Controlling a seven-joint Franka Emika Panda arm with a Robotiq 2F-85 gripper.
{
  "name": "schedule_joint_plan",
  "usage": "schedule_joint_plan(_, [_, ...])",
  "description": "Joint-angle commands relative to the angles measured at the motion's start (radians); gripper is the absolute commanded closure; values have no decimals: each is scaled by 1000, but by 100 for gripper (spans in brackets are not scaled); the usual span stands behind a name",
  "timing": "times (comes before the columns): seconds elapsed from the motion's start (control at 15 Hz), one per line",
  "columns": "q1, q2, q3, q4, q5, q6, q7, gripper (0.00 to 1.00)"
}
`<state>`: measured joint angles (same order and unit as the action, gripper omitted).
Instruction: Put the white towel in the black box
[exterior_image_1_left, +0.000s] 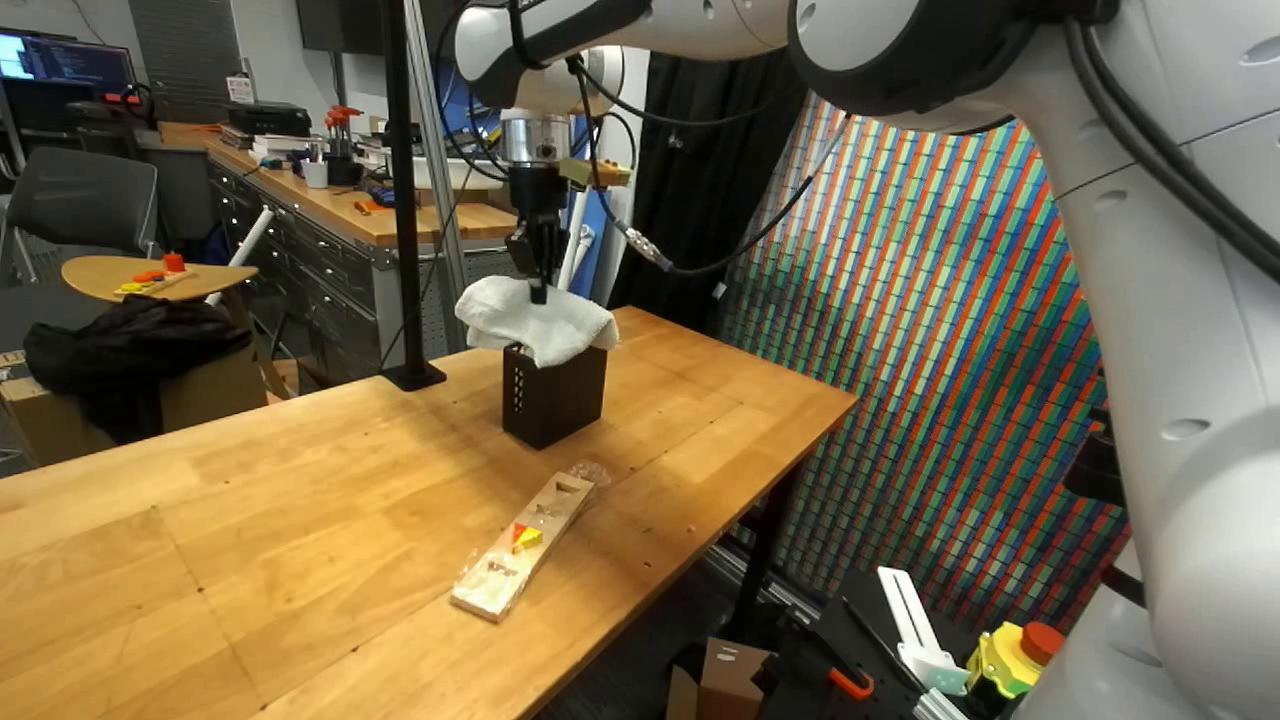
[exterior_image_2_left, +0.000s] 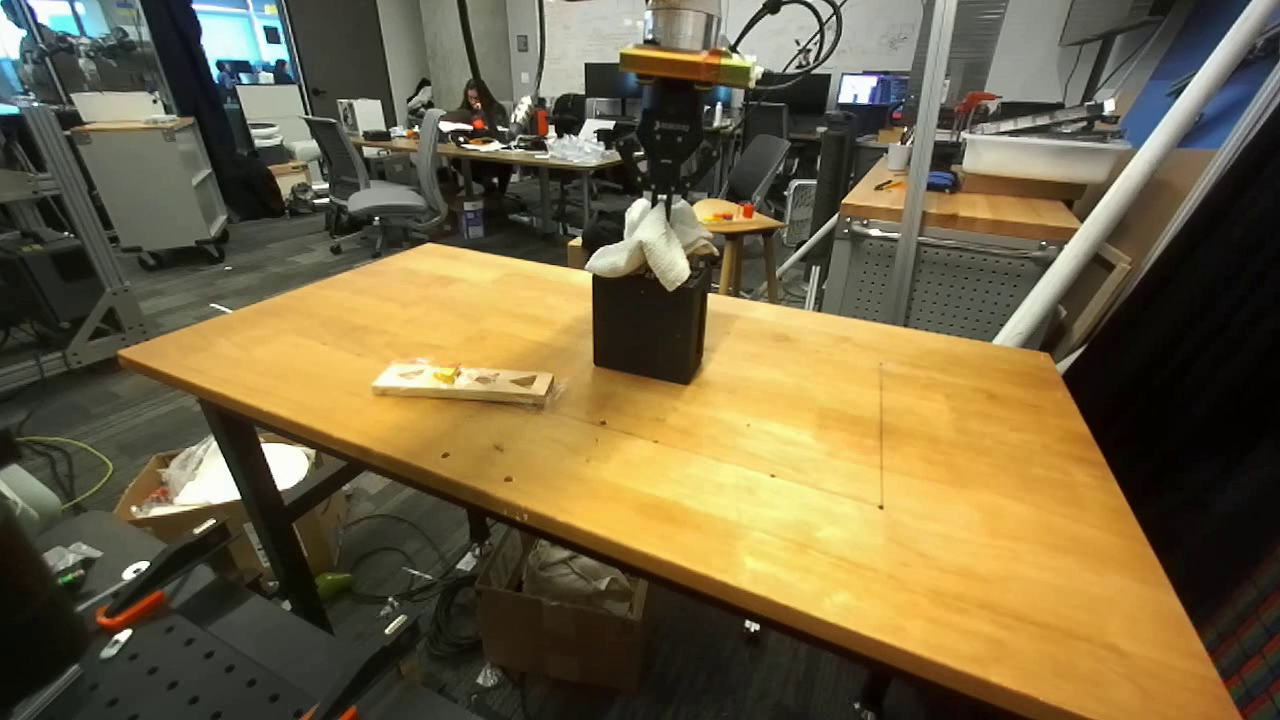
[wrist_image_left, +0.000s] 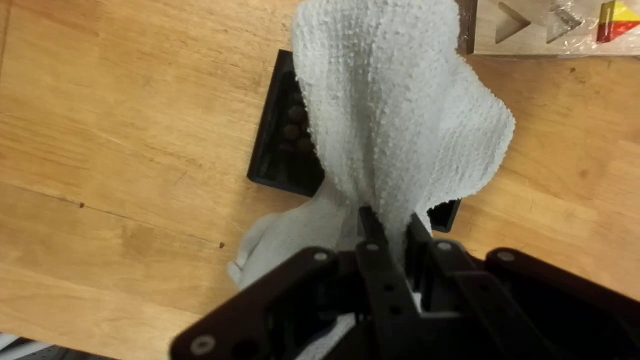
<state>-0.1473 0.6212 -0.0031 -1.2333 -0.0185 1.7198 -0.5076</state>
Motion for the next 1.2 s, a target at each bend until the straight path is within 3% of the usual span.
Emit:
schedule_joint_plan(0.0, [-20, -40, 20, -89, 48, 58, 18, 97])
schedule_joint_plan(0.73, [-53, -128, 10, -242, 102, 154, 34, 97])
schedule_joint_plan(1.13, [-60, -150, 13, -293, 130, 145, 22, 97])
